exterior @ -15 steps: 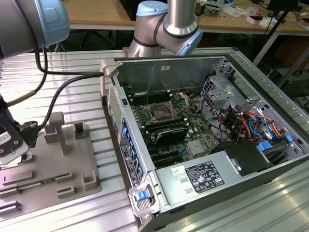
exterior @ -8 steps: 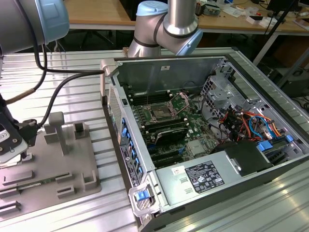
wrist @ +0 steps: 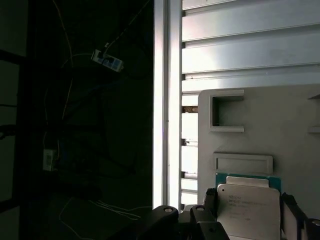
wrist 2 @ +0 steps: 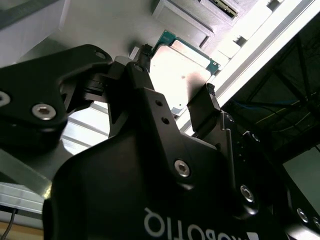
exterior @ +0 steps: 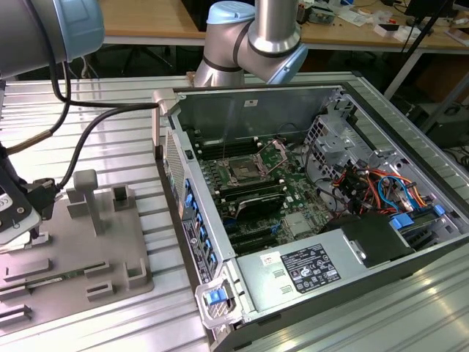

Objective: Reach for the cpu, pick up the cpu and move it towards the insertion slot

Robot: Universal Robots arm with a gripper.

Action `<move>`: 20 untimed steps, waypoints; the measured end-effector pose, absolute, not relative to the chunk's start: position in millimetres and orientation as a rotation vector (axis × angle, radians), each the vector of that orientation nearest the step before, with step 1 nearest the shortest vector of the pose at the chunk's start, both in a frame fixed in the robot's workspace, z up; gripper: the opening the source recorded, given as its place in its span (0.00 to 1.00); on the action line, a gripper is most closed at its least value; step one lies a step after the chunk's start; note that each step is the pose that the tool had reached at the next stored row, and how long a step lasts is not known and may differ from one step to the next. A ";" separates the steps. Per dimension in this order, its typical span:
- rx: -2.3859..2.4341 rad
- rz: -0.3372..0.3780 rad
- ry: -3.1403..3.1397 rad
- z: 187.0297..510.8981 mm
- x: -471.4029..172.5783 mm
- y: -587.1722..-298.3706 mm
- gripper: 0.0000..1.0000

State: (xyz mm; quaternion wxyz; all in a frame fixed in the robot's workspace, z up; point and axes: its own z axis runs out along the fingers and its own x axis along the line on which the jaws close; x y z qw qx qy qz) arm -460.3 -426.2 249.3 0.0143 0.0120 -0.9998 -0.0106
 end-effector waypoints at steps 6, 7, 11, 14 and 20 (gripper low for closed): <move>0.037 -0.033 -3.112 249.6 -460.3 -426.2 0.55; 0.037 -0.032 -3.112 250.5 -460.3 -426.2 0.55; 0.037 -0.033 -3.112 254.7 -460.3 -426.2 0.55; 0.037 -0.033 -3.112 258.0 -460.3 -426.2 0.55; 0.037 -0.033 -3.112 261.1 -460.3 -426.2 0.55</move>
